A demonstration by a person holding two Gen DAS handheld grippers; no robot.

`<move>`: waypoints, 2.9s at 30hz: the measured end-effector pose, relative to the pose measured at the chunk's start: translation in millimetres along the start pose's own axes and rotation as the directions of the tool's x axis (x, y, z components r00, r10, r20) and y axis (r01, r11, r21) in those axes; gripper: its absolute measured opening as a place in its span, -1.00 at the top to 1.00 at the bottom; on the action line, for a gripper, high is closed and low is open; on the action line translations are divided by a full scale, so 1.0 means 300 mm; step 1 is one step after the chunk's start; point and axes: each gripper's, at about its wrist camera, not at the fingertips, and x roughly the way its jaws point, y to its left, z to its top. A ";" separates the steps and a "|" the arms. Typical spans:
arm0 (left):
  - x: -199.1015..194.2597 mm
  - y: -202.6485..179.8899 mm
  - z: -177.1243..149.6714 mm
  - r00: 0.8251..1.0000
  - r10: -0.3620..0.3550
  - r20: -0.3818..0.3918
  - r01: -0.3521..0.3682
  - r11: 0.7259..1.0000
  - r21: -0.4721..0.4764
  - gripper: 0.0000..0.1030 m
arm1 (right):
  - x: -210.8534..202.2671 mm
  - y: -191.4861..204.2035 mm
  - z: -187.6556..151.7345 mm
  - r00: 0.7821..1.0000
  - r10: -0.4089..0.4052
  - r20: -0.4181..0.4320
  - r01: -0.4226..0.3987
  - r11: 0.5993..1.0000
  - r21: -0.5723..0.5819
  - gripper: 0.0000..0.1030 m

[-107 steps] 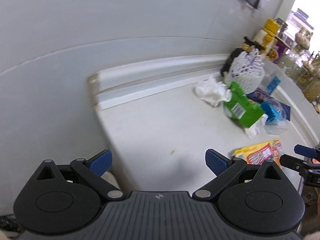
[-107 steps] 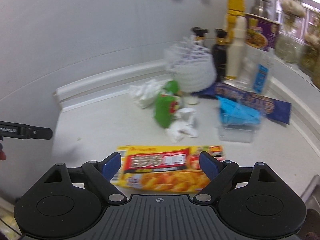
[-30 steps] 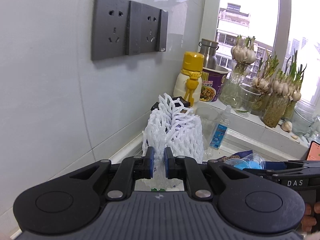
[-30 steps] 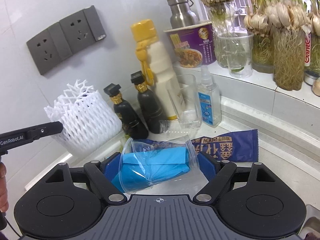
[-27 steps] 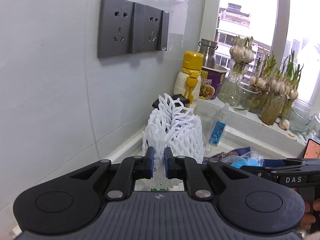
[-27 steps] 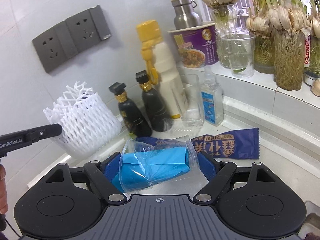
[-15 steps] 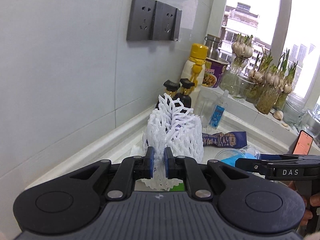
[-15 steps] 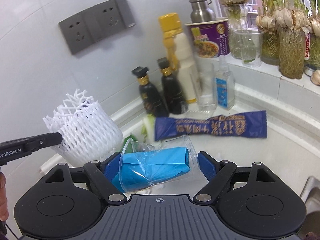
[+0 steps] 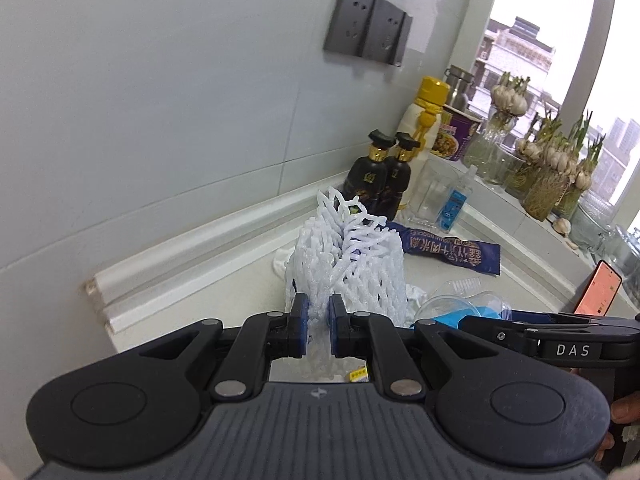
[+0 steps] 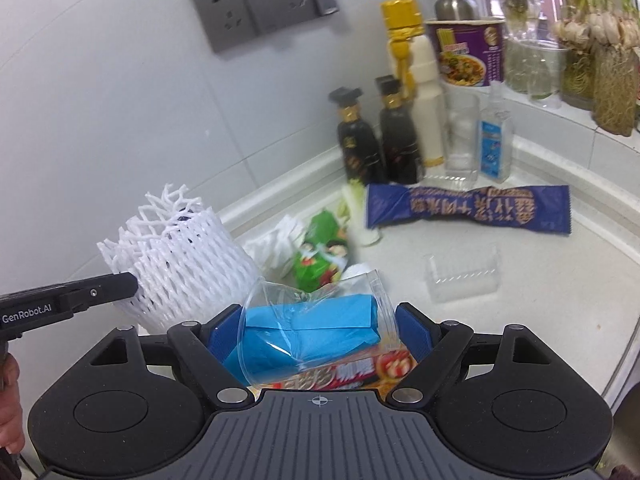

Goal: Collect trash
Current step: 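Lift the foam net and blue glove bag and carry both over the bin, then open both tools to drop the foam net and glove bag into the bin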

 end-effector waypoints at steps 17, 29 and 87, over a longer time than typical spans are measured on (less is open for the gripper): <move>-0.187 0.247 -0.156 0.992 0.119 -0.049 -0.128 0.955 -0.269 0.82 | 0.036 0.268 -0.080 0.990 0.086 -0.114 -0.101 0.986 -0.135 -0.62; -0.289 0.456 -0.309 0.967 0.231 -0.105 -0.253 0.872 -0.418 0.82 | 0.130 0.570 -0.169 0.959 0.162 -0.232 -0.228 0.928 -0.295 -0.62; 0.017 0.849 -0.773 0.892 0.169 -0.420 -0.393 0.750 -0.532 0.08 | 0.641 1.086 -0.652 0.879 -0.069 -0.472 -0.436 0.288 -0.853 -0.80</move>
